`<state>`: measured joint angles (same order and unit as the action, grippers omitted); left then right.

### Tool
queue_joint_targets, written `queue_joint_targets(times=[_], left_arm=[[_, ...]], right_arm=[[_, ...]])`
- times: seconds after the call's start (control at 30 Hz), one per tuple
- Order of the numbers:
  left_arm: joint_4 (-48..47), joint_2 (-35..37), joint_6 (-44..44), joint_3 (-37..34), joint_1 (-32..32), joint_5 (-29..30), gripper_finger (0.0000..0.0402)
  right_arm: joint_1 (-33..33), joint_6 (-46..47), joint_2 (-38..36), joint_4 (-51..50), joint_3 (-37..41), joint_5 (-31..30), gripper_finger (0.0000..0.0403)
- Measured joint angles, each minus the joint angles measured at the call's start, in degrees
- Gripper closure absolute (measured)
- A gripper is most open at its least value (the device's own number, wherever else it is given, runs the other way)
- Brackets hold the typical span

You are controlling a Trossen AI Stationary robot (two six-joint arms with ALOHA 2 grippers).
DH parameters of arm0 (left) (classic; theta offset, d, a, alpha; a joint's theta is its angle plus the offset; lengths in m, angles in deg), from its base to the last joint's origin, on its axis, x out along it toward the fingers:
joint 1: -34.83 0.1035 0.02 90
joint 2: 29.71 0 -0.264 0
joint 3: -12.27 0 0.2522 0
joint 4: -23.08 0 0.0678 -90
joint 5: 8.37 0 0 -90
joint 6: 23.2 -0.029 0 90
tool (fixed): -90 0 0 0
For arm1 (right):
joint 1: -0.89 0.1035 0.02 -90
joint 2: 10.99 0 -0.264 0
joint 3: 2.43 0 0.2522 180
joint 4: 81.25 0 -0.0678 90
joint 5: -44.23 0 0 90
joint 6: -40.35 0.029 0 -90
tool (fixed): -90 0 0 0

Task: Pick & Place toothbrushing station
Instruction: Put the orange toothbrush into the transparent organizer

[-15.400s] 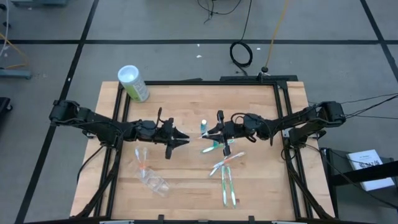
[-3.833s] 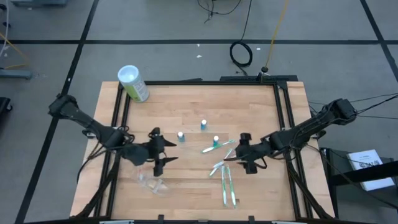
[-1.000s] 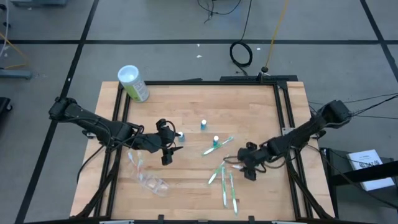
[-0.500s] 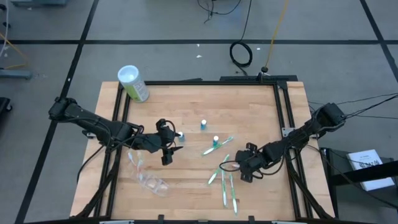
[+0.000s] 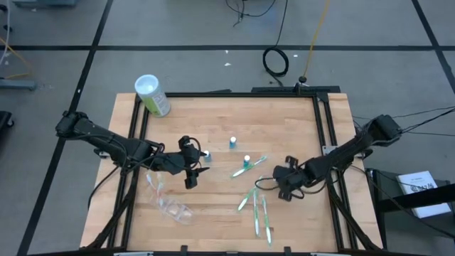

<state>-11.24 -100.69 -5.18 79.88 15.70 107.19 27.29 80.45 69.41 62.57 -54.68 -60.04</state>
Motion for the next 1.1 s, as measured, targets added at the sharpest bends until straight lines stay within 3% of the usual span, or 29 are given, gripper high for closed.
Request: queue_joint_targets(times=[0.2,0.33,0.4,0.5,0.6,0.77,1.1], left_arm=[[5.65,-0.02,-4.41,0.0,-0.01,0.63,0.0149],[12.3,-1.67,-9.43,0.07,0.11,0.14,0.0149],[14.17,-3.1,-10.81,0.02,0.12,-0.04,0.0149],[19.43,-5.94,-13.57,0.04,0.92,-0.05,0.0149],[27.0,-9.8,-17.07,0.02,1.98,-0.07,0.0149],[42.5,-15.77,-26.73,0.02,3.49,-0.24,0.0149],[60.41,-23.1,-27.3,0.02,8.79,-13.77,0.0149]], right_arm=[[-0.02,-8.98,-12.39,8.1,-1.2,-12.58,0.0368],[-0.13,-25.84,-17.3,26.07,-1.22,-23.39,0.0368],[-0.43,-36.02,-17.46,37.27,-1.22,-25.02,0.0368],[-1.88,-49.6,-16.73,57.14,0.2,-21.27,0.0368],[-4.45,-56.59,-14.78,72.36,1.49,-13.13,0.0368],[-8.84,-57.05,-11.33,82.41,1.58,-1.21,0.0368],[-12.72,-57.05,-7.27,93.07,1.58,6.55,0.0368]])
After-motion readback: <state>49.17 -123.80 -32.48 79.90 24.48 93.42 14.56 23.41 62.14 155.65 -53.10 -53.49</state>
